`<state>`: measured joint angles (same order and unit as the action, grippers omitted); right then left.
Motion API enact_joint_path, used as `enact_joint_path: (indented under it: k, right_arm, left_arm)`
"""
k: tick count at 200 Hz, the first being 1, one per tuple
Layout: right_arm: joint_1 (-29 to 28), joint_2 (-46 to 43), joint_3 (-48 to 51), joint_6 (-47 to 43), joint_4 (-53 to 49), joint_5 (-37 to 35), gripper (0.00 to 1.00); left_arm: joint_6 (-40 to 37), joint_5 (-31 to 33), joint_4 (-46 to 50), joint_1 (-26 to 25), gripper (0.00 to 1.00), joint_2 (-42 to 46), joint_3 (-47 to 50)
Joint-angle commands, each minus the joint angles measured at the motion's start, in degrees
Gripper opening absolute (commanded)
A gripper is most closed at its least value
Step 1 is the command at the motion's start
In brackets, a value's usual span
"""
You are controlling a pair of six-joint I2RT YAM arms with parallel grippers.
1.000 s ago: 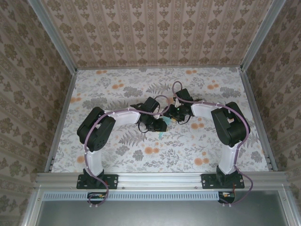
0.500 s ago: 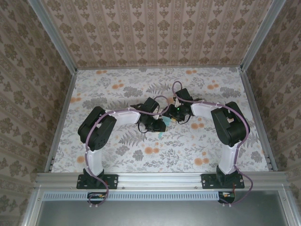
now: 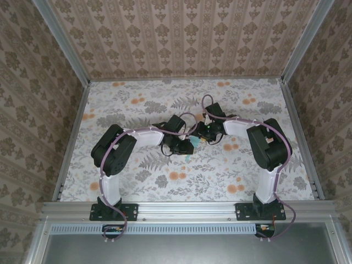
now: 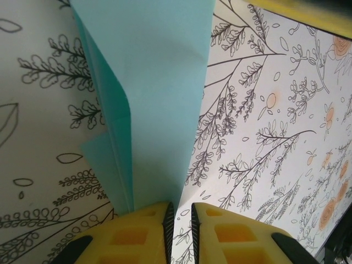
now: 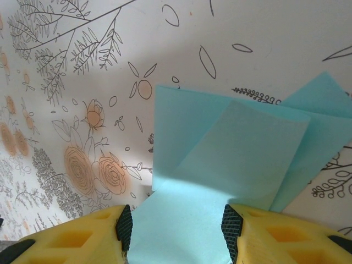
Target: Fold a paper plane with a square sheet of paper (fold left side to right side)
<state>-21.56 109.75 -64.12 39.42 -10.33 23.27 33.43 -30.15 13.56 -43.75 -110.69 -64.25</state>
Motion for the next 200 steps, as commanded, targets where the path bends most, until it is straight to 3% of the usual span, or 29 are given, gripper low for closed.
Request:
enact_joint_path:
  k: [1, 52, 104, 200]
  right_arm:
    - [1.9, 0.7, 2.1, 2.1, 1.6, 0.7, 0.52]
    - [5.3, -6.9, 8.5, 6.0, 13.4, 3.8, 0.46]
    - [3.2, -10.9, 13.8, 5.3, 15.8, 5.6, 0.22]
    - [-1.3, -7.9, 15.5, 5.2, 15.9, 4.3, 0.15]
  left_arm:
    - [1.3, -0.3, 4.6, -1.2, 0.19, -2.6, 2.9]
    - [1.9, 0.4, 5.4, -1.4, 0.16, -3.7, 2.8]
    - [1.8, 0.7, 5.8, -1.4, 0.15, -3.6, 2.7]
    - [1.6, 1.3, 6.9, -1.5, 0.15, -3.6, 2.2]
